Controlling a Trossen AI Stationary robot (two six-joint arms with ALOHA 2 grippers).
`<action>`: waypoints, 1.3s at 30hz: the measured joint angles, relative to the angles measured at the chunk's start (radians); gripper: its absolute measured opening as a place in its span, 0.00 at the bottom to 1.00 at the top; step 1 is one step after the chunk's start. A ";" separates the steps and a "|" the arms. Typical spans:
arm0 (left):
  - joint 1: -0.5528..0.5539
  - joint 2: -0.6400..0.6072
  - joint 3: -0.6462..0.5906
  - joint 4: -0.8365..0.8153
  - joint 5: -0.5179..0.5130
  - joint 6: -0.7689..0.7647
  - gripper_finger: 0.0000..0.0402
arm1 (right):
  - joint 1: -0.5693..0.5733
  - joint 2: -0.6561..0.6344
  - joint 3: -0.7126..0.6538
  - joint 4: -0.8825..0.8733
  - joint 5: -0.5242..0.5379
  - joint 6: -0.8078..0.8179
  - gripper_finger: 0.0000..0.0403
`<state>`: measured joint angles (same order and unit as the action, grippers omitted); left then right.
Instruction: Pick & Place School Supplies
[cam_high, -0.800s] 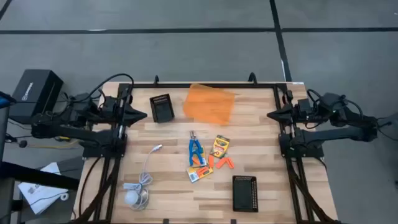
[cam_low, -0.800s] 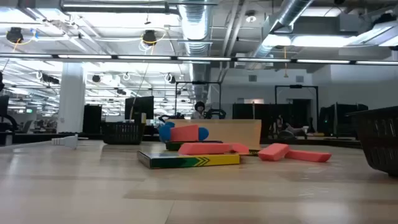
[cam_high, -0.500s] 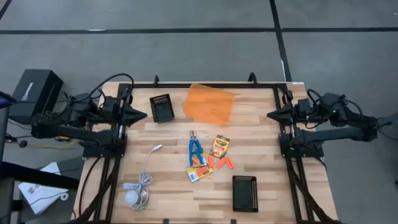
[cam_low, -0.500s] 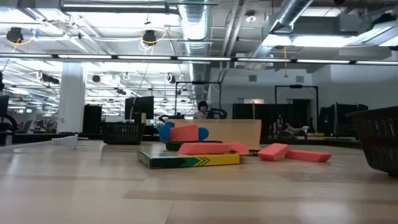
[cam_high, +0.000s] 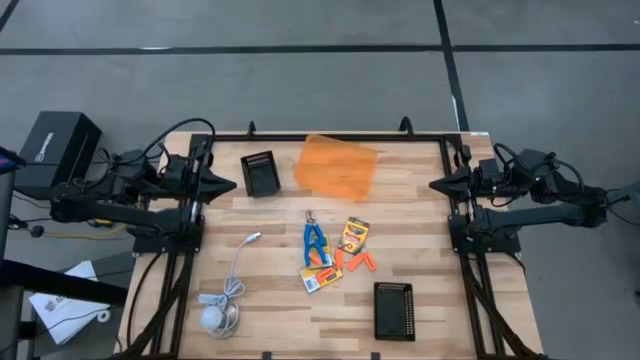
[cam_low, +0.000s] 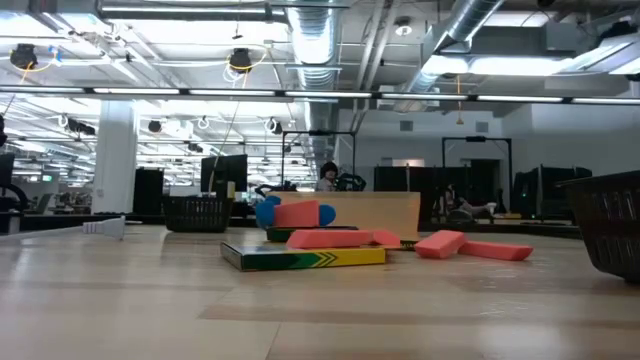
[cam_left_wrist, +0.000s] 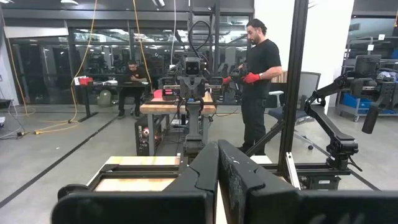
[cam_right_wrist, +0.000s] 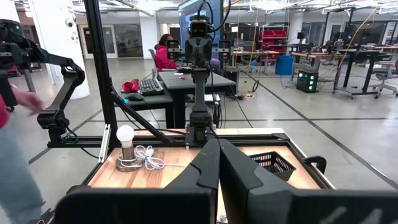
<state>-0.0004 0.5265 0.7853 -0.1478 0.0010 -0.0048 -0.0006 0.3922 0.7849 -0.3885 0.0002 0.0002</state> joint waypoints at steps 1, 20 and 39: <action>0.000 0.000 0.000 0.000 0.000 0.000 0.00 | 0.000 0.000 0.000 0.000 0.000 0.000 0.00; 0.000 0.001 0.000 0.020 0.000 0.000 0.00 | 0.000 0.000 0.000 0.008 0.000 -0.001 0.00; 0.000 0.087 0.000 0.225 -0.059 0.000 0.00 | -0.001 0.006 0.001 0.451 0.001 0.079 0.00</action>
<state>-0.0006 0.6130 0.7853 0.0770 -0.0582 -0.0046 -0.0013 0.3978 0.7856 0.0623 0.0009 0.0789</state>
